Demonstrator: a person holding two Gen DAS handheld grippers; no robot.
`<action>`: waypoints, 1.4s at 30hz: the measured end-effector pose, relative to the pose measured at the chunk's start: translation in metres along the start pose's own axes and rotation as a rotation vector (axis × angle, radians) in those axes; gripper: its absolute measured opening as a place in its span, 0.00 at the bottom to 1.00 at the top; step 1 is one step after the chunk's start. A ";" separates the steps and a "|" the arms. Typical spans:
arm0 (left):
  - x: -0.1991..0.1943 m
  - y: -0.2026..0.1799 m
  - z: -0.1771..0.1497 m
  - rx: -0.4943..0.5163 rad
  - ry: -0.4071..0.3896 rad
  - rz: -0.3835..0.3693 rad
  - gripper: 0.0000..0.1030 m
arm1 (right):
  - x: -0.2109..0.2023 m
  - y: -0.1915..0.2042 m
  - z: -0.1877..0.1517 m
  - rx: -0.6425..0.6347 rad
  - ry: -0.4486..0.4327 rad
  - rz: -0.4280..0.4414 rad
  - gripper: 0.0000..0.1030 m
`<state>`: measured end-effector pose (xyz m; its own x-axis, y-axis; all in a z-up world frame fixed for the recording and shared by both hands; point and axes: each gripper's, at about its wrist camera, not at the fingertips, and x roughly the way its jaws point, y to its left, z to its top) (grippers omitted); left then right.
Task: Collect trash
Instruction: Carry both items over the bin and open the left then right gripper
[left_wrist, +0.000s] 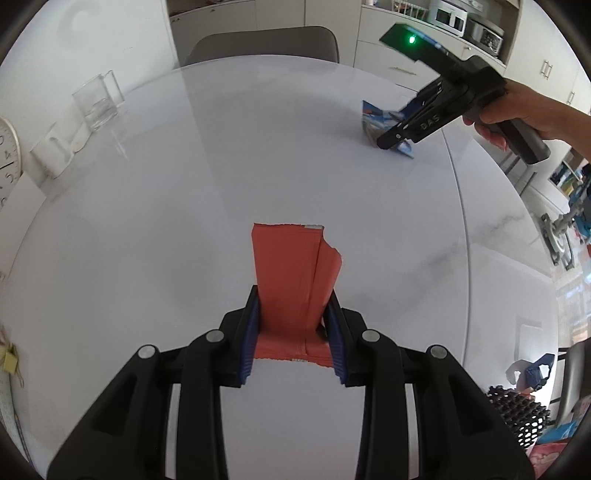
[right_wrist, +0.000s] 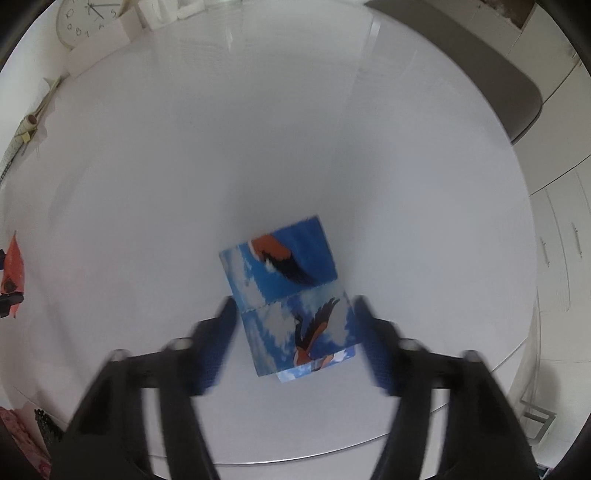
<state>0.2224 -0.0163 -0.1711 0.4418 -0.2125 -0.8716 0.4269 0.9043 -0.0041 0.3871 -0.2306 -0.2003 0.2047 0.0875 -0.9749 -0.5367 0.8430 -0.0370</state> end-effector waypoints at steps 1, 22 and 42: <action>-0.003 -0.002 -0.002 -0.008 0.000 0.000 0.32 | -0.004 0.002 -0.003 0.005 -0.009 -0.002 0.51; -0.119 -0.243 -0.088 0.149 0.016 -0.205 0.32 | -0.205 0.117 -0.378 0.530 -0.201 0.036 0.51; -0.117 -0.434 -0.128 0.326 0.147 -0.275 0.86 | -0.248 0.100 -0.568 0.712 -0.311 0.009 0.51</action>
<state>-0.1157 -0.3363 -0.1298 0.1700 -0.3523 -0.9203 0.7495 0.6526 -0.1113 -0.1819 -0.4694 -0.0866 0.4794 0.1517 -0.8644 0.0946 0.9703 0.2228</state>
